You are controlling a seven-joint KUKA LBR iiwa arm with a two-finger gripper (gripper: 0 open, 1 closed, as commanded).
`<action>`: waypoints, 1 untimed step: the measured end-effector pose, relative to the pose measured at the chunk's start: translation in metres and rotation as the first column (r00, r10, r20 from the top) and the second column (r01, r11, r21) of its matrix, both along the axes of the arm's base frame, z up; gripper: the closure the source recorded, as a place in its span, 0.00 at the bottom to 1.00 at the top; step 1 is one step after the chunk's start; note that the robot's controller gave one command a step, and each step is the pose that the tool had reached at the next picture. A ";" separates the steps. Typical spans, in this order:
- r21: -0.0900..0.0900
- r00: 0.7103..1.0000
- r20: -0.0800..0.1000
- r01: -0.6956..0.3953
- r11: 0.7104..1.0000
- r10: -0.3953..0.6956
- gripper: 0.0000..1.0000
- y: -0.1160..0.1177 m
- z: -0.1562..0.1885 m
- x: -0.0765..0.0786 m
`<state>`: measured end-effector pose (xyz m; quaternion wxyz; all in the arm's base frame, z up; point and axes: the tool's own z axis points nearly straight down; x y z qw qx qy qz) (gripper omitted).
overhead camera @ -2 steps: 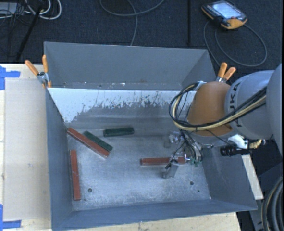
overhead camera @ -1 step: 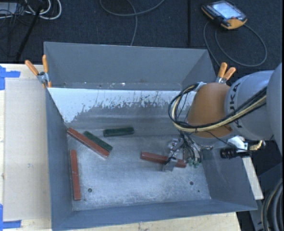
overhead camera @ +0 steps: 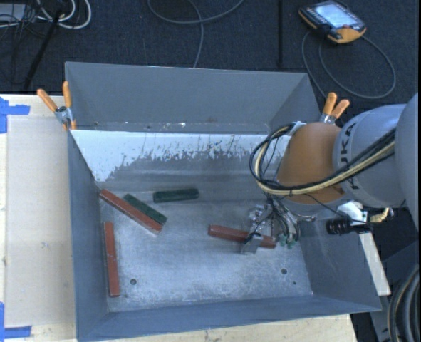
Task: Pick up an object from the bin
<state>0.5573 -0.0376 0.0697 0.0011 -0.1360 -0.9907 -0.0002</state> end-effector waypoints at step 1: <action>0.000 1.000 0.000 0.000 1.000 0.000 1.00 0.000 0.002 0.000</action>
Offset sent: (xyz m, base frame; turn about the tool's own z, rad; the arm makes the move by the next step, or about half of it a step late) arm 0.0000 0.0001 0.0364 0.0000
